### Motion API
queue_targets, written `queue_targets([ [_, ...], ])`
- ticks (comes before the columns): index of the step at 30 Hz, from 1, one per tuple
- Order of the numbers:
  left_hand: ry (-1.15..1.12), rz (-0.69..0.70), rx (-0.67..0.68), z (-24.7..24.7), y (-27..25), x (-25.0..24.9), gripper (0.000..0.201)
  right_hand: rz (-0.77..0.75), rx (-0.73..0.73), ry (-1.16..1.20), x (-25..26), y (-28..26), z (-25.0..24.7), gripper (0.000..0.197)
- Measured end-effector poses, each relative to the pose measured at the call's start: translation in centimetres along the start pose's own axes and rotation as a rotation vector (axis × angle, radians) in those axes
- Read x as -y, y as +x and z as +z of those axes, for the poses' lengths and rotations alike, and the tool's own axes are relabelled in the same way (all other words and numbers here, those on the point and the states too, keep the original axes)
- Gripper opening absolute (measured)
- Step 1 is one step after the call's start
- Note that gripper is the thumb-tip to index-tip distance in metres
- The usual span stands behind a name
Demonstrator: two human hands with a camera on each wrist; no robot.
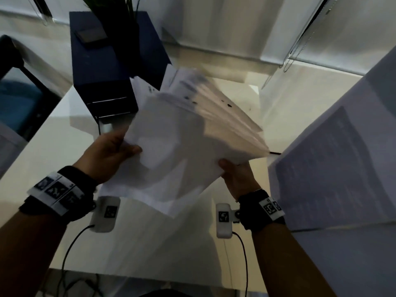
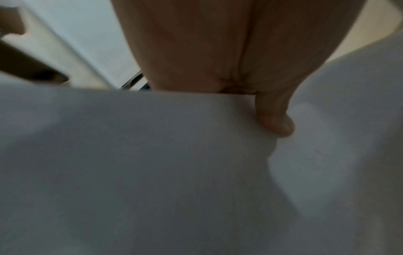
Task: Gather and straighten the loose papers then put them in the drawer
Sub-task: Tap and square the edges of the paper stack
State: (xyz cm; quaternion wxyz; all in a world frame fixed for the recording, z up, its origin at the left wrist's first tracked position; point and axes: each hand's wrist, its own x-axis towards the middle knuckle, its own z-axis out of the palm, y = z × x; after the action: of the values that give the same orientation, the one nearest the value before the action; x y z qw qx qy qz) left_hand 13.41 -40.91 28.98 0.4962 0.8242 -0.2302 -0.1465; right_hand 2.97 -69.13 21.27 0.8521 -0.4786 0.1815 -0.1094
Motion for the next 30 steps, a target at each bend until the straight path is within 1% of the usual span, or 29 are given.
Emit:
queue_targets([
  [2, 0.158, 0.048, 0.034, 0.1, 0.4, -1.5, 0.022, 0.061, -0.036, 0.050, -0.4, -0.5, -0.8, 0.093],
  [4, 0.252, 0.100, 0.039, 0.5, 0.6, -3.2, 0.016, 0.115, -0.062, 0.094, -1.2, -1.3, -1.7, 0.091],
  [5, 0.279, 0.129, 0.048, 0.9, 0.5, -3.9, 0.014, 0.136, -0.070, 0.097, -1.8, -1.6, -1.9, 0.094],
  [7, 0.244, 0.160, 0.078, 1.4, 0.6, -4.9, 0.014, 0.198, -0.107, 0.093, -3.3, -2.2, -1.9, 0.113],
  [8, 0.208, 0.147, 0.090, 1.5, 0.8, -5.1, 0.014, 0.234, -0.130, 0.104, -4.1, -2.4, -1.7, 0.123],
  [9, 0.178, 0.130, 0.100, 1.4, 1.0, -5.4, 0.013, 0.252, -0.153, 0.129, -4.8, -2.8, -1.4, 0.127],
  [10, 0.154, 0.115, 0.101, 1.2, 1.2, -5.5, 0.012, 0.262, -0.157, 0.161, -5.4, -2.9, -1.1, 0.128],
  [11, 0.126, 0.108, 0.107, 0.9, 1.4, -5.7, 0.011, 0.262, -0.139, 0.203, -5.8, -3.0, -1.0, 0.123],
  [12, 0.088, 0.106, 0.118, 0.6, 1.5, -5.8, 0.010, 0.249, -0.099, 0.243, -6.0, -3.0, -0.9, 0.114],
  [14, 0.026, 0.117, 0.142, -0.4, 1.7, -6.1, 0.011, 0.197, 0.016, 0.285, -5.8, -2.8, -1.1, 0.090],
  [16, 0.014, 0.142, 0.152, -1.5, 2.2, -6.6, 0.023, 0.130, 0.150, 0.299, -5.0, -2.4, -1.1, 0.081],
  [18, -0.023, 0.161, 0.116, -2.4, 2.8, -7.2, 0.038, 0.055, 0.250, 0.282, -3.6, -2.0, -0.7, 0.069],
  [20, -0.145, 0.164, 0.070, -2.9, 3.5, -7.6, 0.037, -0.041, 0.289, 0.280, -1.8, -1.9, 0.2, 0.053],
  [22, -0.164, 0.179, 0.014, -2.8, 4.0, -7.5, 0.036, -0.105, 0.254, 0.269, -0.1, -1.9, 1.7, 0.042],
  [24, -0.048, 0.174, -0.078, -2.2, 4.6, -6.6, 0.030, -0.140, 0.132, 0.193, 0.9, -1.4, 2.7, 0.035],
  [26, 0.074, 0.151, -0.190, -0.8, 4.9, -5.4, 0.031, -0.211, -0.007, 0.030, 1.4, -0.9, 3.1, 0.030],
  [27, 0.091, 0.145, -0.243, 0.1, 4.9, -4.8, 0.031, -0.262, -0.062, -0.064, 1.5, -0.7, 3.0, 0.032],
  [29, 0.072, 0.149, -0.322, 1.7, 4.2, -3.2, 0.031, -0.361, -0.137, -0.240, 1.7, -0.7, 2.7, 0.033],
  [30, 0.049, 0.155, -0.334, 2.6, 3.7, -2.2, 0.031, -0.395, -0.160, -0.314, 1.8, -0.8, 2.4, 0.032],
])
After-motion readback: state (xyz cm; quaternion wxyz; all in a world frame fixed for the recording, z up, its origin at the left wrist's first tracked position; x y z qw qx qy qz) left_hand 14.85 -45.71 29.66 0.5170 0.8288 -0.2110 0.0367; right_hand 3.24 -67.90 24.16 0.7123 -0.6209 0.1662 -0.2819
